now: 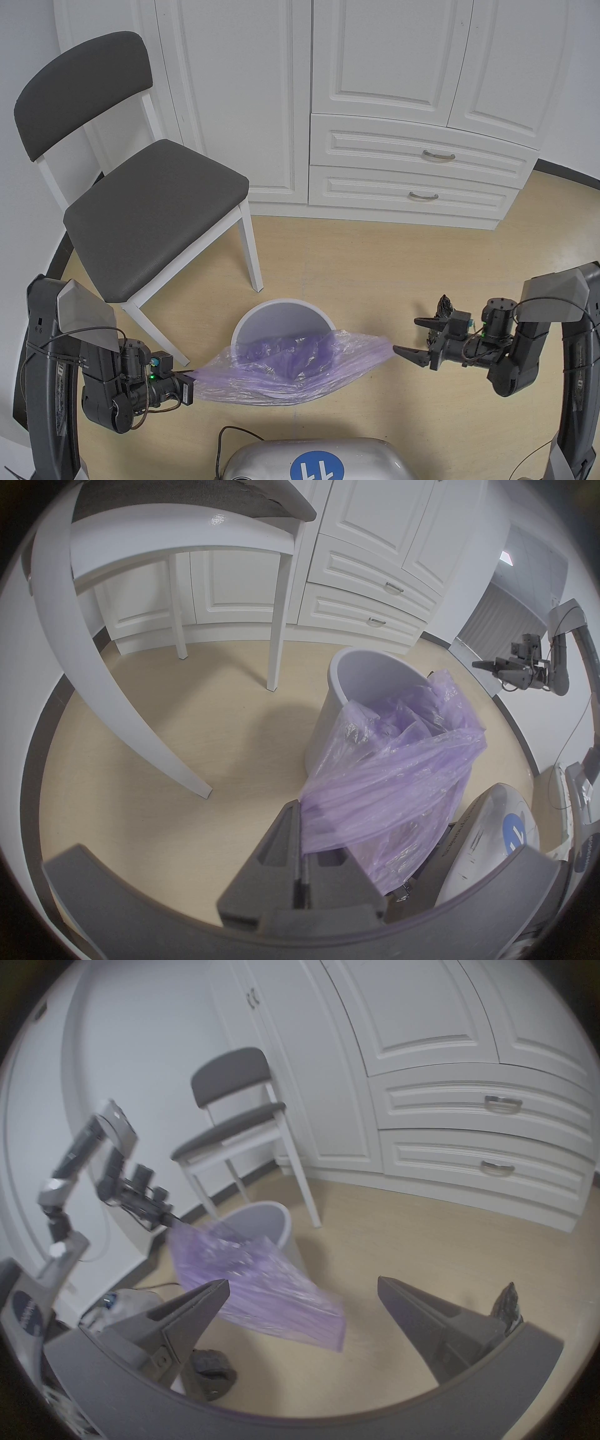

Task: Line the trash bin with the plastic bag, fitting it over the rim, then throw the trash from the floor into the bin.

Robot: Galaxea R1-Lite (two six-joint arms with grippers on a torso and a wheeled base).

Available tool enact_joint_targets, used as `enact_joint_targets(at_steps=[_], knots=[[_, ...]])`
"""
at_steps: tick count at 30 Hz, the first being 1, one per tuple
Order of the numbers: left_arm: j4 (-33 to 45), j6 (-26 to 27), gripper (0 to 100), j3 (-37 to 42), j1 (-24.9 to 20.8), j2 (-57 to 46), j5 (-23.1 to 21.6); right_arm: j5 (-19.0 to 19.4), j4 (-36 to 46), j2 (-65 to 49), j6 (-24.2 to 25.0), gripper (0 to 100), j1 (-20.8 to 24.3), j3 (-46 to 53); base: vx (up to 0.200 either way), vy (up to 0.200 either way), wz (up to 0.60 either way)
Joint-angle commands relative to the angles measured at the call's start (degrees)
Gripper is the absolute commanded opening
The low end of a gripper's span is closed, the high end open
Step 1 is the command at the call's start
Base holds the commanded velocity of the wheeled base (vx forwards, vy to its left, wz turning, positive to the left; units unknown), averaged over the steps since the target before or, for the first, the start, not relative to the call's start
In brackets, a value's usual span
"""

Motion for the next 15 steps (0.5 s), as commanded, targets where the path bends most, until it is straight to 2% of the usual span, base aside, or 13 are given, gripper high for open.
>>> enact_joint_targets(at_steps=[1,4,6,8,10,11,12,13,14,15], knots=[[0.0,0.0,0,-0.1,0.0,0.2,0.0,6.0,-1.1,-8.3,5.0,100,-5.3,3.9,0.000,0.000,0.00],[0.1,0.0,0,0.0,0.0,0.4,0.0,5.8,-1.1,-8.4,6.9,100,-4.8,3.6,0.000,0.000,0.00],[0.0,0.0,0,0.2,-0.2,0.5,0.0,3.9,-1.1,-8.1,6.8,100,-2.8,2.9,0.000,0.000,0.00],[0.0,-0.1,0,0.5,-0.4,0.4,0.0,-4.8,-1.1,-8.3,6.6,100,2.2,2.9,0.000,0.000,0.00],[0.0,-0.4,0,0.8,-0.5,0.2,0.0,-15.1,-1.1,-8.1,6.5,100,7.2,2.6,0.000,0.000,0.00],[0.0,-0.4,0,1.1,-0.5,0.2,0.0,-22.4,-1.1,-7.8,6.5,100,10.8,1.8,0.000,0.000,0.00],[0.0,-0.4,0,1.1,-0.5,0.2,0.0,-23.3,-1.1,-7.7,6.5,100,11.2,1.6,0.000,0.000,0.00],[0.0,-0.4,100,1.6,-0.7,0.2,0.0,-31.3,-1.1,-7.1,6.6,100,15.3,0.0,0.000,0.000,0.00],[0.0,-0.3,100,2.1,-0.7,0.1,-0.2,-36.9,-1.1,-6.3,6.6,100,18.6,-1.0,0.000,0.000,0.00],[0.0,-0.2,100,2.3,-0.7,0.0,-0.4,-39.0,-1.1,-6.1,6.4,100,20.1,-1.3,0.000,0.000,0.00]])
